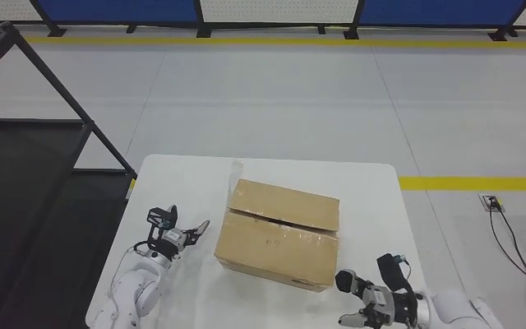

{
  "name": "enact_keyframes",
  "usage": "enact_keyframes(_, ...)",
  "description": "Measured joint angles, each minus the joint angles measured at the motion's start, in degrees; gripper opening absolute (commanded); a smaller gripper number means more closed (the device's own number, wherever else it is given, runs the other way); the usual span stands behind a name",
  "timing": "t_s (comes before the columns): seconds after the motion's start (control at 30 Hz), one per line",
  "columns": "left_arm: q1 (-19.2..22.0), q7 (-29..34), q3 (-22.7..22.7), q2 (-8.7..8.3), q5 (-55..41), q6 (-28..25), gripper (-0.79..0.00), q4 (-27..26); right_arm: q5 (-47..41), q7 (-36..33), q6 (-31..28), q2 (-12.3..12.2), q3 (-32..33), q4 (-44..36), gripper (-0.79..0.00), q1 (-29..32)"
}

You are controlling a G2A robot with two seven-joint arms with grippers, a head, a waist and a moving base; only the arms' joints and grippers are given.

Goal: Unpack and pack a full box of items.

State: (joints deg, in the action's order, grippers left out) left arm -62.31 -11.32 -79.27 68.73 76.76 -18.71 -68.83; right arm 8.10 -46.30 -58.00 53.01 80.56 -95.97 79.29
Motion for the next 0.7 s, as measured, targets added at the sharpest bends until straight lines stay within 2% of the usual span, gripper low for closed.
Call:
enact_keyframes(0.17, 0.98, 0.29, 1.39, 0.33, 0.19, 0.92, 0.0, 0.53, 3.98, 0.05, 0.0, -1.44, -3.5, -1.2, 0.0, 0.61)
enact_keyframes(0.47, 2.12, 0.42, 2.59, 0.71, 0.1, 2.53, 0.0, 1.64, 7.98, 7.37, 0.0, -0.98, -9.9, 5.41, 0.0, -4.17)
enact_keyframes(0.7, 2.44, 0.39, 2.95, 0.85, 0.17, 3.21, 0.0, 2.17, 7.66, 12.26, 0.0, -1.01, -11.88, 9.43, 0.0, -7.11)
